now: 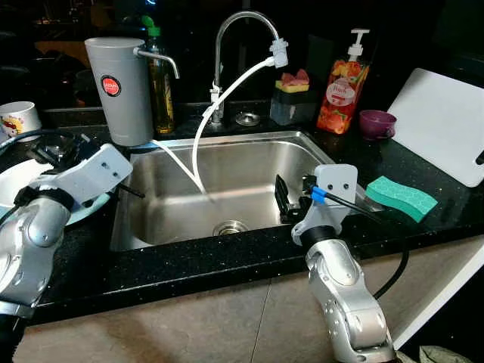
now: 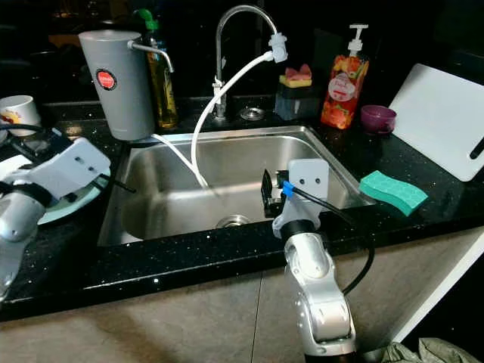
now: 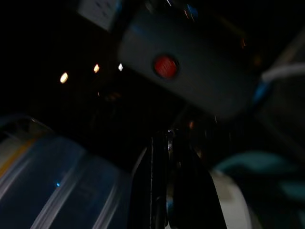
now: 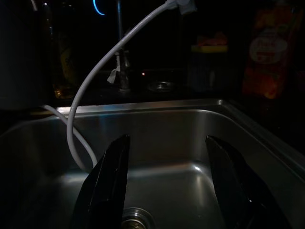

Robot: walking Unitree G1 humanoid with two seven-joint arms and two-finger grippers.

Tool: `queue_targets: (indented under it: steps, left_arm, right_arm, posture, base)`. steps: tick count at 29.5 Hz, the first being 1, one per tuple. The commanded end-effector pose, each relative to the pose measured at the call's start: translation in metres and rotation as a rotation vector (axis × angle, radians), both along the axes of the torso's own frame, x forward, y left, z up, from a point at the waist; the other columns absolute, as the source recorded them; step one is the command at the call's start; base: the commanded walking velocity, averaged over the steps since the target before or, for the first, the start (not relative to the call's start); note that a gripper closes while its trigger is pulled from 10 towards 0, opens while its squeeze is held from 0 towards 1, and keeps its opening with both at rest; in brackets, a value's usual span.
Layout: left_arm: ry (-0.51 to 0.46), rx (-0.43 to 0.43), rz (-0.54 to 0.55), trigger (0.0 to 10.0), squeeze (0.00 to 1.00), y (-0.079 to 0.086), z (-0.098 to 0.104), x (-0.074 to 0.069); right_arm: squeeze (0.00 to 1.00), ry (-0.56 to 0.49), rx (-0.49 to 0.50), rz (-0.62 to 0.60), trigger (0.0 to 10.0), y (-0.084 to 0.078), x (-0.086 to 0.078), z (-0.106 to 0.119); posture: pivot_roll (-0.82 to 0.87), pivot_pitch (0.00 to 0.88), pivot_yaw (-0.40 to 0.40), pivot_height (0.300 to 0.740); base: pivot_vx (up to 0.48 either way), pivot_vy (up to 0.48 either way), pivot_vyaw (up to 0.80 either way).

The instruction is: Kitchen organization

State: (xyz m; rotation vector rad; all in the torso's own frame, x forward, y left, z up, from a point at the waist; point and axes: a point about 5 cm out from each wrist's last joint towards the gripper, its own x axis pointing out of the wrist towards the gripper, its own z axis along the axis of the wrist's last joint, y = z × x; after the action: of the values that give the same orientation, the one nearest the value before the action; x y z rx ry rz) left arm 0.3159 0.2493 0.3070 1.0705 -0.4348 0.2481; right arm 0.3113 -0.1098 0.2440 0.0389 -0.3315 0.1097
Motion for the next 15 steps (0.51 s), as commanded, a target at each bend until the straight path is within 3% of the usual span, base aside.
queue_targets:
  steps: [1,2,3,4,6,8,9,11,13,14,15]
  left_arm:
    - [-0.11,-0.022,-0.109,10.0,0.0,-0.015,0.02,-0.008]
    - [-0.127,-0.042,-0.176,10.0,0.0,-0.024,0.024,-0.011]
    - [-0.127,-0.042,-0.176,10.0,0.0,-0.024,0.024,-0.011]
    - [-0.153,-0.068,-0.308,10.0,0.0,-0.041,0.029,-0.015]
    - [-0.158,-0.087,-0.351,10.0,0.0,-0.048,0.031,-0.016]
    - [-0.144,-0.197,-0.445,10.0,0.0,-0.06,0.032,-0.013]
    - [-0.144,-0.197,-0.445,10.0,0.0,-0.06,0.032,-0.013]
    - [-0.1,-0.289,-0.546,10.0,0.0,-0.075,0.034,-0.007]
    - [0.02,-0.404,-0.636,10.0,0.0,-0.091,0.029,0.005]
    - [0.02,-0.404,-0.636,10.0,0.0,-0.091,0.029,0.005]
    - [0.086,-0.458,-0.64,10.0,0.0,-0.095,0.022,0.012]
  right_arm:
    - [0.0,0.002,0.006,-0.008,10.0,-0.002,0.002,0.0]
    - [0.0,0.002,0.006,-0.008,10.0,-0.002,0.002,0.0]
    - [0.0,0.002,0.006,-0.008,10.0,-0.002,0.002,0.0]
    - [0.0,0.001,0.006,-0.009,10.0,-0.002,0.001,0.0]
    - [0.0,0.0,0.005,-0.009,10.0,-0.002,0.001,0.0]
    - [0.0,0.0,0.005,-0.008,10.0,-0.002,0.002,0.0]
    - [0.0,0.0,0.005,-0.008,10.0,-0.002,0.002,0.0]
    - [0.0,-0.003,0.002,-0.004,10.0,-0.001,0.002,0.001]
    - [0.0,-0.01,-0.001,-0.004,10.0,-0.001,0.003,0.003]
    - [0.0,-0.01,-0.001,-0.004,10.0,-0.001,0.003,0.003]
    - [0.0,-0.014,-0.001,-0.007,10.0,-0.002,0.003,0.004]
  posture:
    - [0.13,0.104,-0.048,0.74]
    - [0.13,0.104,-0.048,0.74]
    - [0.13,0.104,-0.048,0.74]
    - [0.13,0.104,-0.048,0.74]
    - [0.13,0.104,-0.048,0.74]
    - [0.13,0.102,-0.055,0.74]
    - [0.13,0.102,-0.055,0.74]
    - [0.13,0.102,-0.055,0.74]
    - [0.12,0.094,-0.054,0.74]
    - [0.12,0.094,-0.054,0.74]
    - [0.11,0.087,-0.052,0.74]
  base:
    - [0.0,0.0,0.0]
    - [0.0,0.0,0.0]
    - [0.0,0.0,0.0]
    - [0.0,0.0,0.0]
    - [0.0,0.0,0.0]
    - [0.0,0.0,0.0]
    - [0.0,0.0,0.0]
    - [0.0,0.0,0.0]
    - [0.0,0.0,0.0]
    - [0.0,0.0,0.0]
    - [0.0,0.0,0.0]
